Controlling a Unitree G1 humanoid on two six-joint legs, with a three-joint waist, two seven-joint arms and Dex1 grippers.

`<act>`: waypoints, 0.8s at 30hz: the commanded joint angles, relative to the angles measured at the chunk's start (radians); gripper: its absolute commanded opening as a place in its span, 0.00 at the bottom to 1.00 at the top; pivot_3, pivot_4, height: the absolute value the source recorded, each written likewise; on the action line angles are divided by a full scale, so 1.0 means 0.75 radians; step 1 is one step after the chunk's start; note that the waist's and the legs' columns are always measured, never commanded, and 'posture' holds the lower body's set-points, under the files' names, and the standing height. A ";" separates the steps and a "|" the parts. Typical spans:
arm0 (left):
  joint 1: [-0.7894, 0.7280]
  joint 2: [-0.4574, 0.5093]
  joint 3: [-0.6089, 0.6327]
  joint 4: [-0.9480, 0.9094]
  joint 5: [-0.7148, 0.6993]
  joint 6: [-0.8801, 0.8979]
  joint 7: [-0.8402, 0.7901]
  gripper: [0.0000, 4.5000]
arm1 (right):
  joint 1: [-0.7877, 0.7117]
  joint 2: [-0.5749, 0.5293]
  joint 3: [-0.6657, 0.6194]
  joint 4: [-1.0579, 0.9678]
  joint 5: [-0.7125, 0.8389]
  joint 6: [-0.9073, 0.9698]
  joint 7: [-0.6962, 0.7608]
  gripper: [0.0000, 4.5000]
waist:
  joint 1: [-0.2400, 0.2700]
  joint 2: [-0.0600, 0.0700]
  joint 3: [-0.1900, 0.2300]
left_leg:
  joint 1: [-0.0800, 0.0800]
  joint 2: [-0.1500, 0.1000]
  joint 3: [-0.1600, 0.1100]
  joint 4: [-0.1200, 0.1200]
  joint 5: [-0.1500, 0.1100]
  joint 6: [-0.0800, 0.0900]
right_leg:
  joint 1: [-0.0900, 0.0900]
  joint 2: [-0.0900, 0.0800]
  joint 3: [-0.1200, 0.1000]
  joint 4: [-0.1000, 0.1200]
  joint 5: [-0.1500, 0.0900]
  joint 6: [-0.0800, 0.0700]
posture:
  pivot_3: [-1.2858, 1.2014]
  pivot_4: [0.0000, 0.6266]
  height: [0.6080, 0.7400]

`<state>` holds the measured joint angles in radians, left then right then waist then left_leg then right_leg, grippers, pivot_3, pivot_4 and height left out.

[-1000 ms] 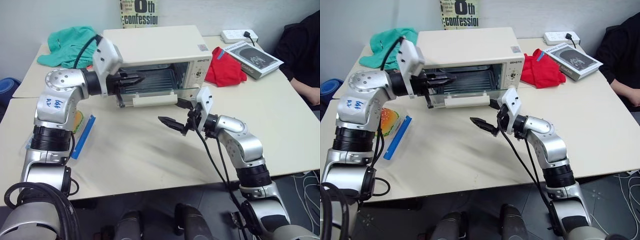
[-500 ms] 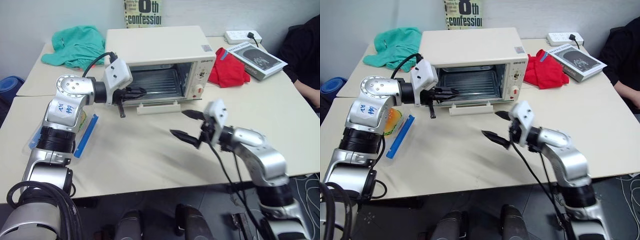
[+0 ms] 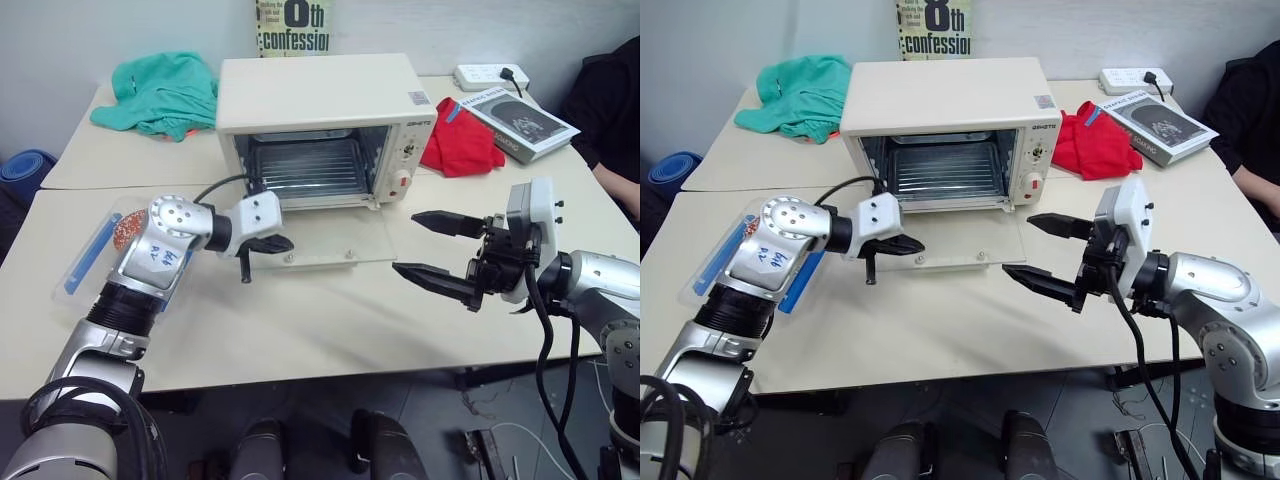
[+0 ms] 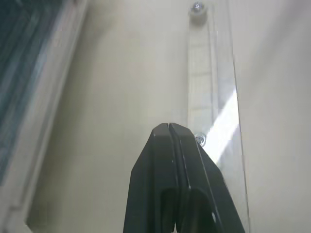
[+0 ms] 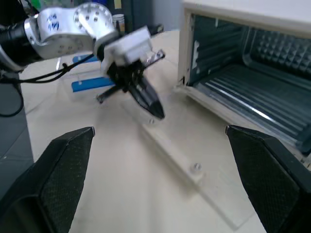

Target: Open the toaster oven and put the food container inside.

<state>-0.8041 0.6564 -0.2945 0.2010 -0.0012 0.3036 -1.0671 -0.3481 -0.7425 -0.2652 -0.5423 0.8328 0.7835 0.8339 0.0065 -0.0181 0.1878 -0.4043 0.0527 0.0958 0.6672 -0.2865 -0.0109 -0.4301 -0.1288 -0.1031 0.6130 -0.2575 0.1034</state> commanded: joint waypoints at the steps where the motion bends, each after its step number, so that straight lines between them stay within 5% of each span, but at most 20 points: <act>1: 0.018 -0.002 -0.019 -0.067 0.063 -0.005 0.035 0.00 | -0.029 -0.014 -0.009 -0.009 0.036 -0.014 -0.010 1.00 | 0.007 0.000 0.000 | 0.000 0.000 0.000 0.000 0.000 0.000 | 0.000 0.000 0.000 0.000 0.000 0.000 | 0.52 0.24 1.00; 8: 0.121 0.030 0.145 -0.376 -0.087 0.273 0.025 0.04 | -0.103 -0.037 0.042 0.044 0.028 -0.021 0.041 1.00 | 0.016 0.000 0.000 | 0.000 0.000 0.000 0.002 -0.001 0.003 | 0.000 0.000 0.001 0.000 0.001 0.001 | 0.52 0.24 1.00; 18: 0.543 0.177 0.975 -1.133 -0.590 1.254 0.150 0.67 | -0.281 -0.076 0.171 0.250 0.024 -0.016 0.260 1.00 | -0.013 0.000 0.000 | 0.000 0.001 -0.001 0.001 0.000 0.000 | 0.000 0.000 0.001 0.000 0.000 0.001 | 0.52 0.24 1.00; 24: 0.914 0.178 1.514 -1.410 -0.636 1.557 0.191 1.00 | -0.446 -0.035 0.319 0.463 -0.118 -0.137 0.416 1.00 | -0.013 -0.001 0.000 | 0.001 0.000 -0.003 0.001 0.001 -0.001 | 0.001 0.000 0.001 -0.001 0.000 0.000 | 0.52 0.24 1.00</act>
<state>-0.1589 0.7879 0.7128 -0.8010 -0.4775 1.4188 -0.9337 -0.6496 -0.7777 -0.0411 -0.2228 0.7772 0.7310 1.1131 -0.0033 -0.0184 0.1879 -0.4034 0.0529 0.0936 0.6678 -0.2858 -0.0119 -0.4296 -0.1289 -0.1024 0.6116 -0.2577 0.1032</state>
